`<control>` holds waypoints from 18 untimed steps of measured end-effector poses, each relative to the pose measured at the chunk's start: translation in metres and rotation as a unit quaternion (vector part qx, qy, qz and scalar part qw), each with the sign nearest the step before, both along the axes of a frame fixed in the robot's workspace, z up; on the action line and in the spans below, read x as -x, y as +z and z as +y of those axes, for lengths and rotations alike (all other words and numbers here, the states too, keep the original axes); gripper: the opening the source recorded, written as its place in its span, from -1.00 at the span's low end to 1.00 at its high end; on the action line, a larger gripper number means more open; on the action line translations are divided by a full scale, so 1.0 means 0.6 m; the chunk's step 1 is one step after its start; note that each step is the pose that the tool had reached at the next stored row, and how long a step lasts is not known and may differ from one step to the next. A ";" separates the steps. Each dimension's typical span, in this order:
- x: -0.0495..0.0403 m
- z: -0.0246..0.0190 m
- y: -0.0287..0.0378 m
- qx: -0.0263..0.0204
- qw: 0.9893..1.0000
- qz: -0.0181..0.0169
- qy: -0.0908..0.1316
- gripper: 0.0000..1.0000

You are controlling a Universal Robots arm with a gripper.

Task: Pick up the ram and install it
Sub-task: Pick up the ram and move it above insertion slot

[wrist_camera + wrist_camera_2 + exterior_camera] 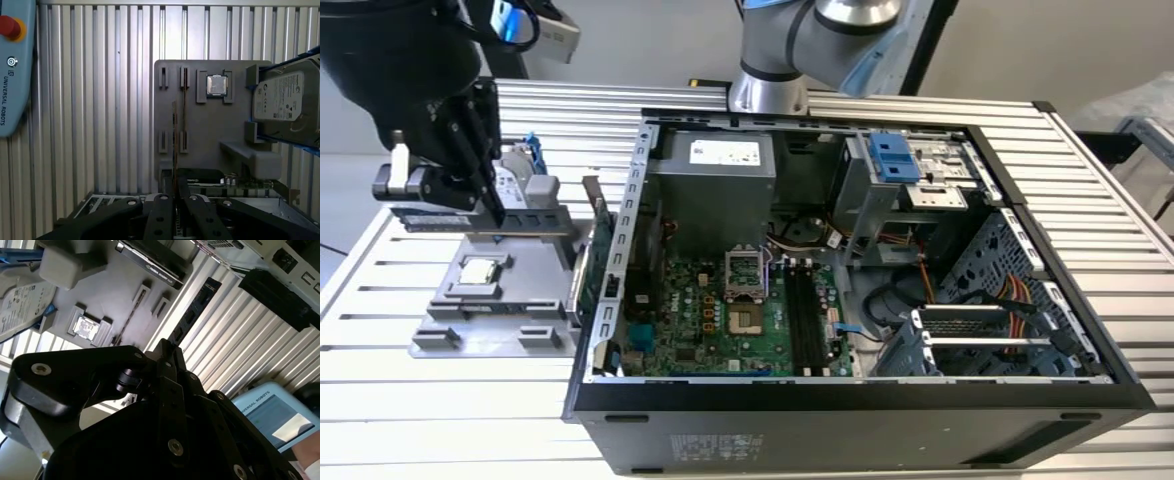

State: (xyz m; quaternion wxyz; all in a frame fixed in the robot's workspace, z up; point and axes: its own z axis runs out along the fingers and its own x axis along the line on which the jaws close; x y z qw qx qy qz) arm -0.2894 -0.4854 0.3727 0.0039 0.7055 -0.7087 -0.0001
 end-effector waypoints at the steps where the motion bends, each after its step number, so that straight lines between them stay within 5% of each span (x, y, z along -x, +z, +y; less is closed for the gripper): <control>1: -0.002 0.0000 0.000 0.000 1.000 0.000 0.000 -1.00; 18: -0.038 0.0000 0.000 0.000 1.000 0.000 0.000 -1.00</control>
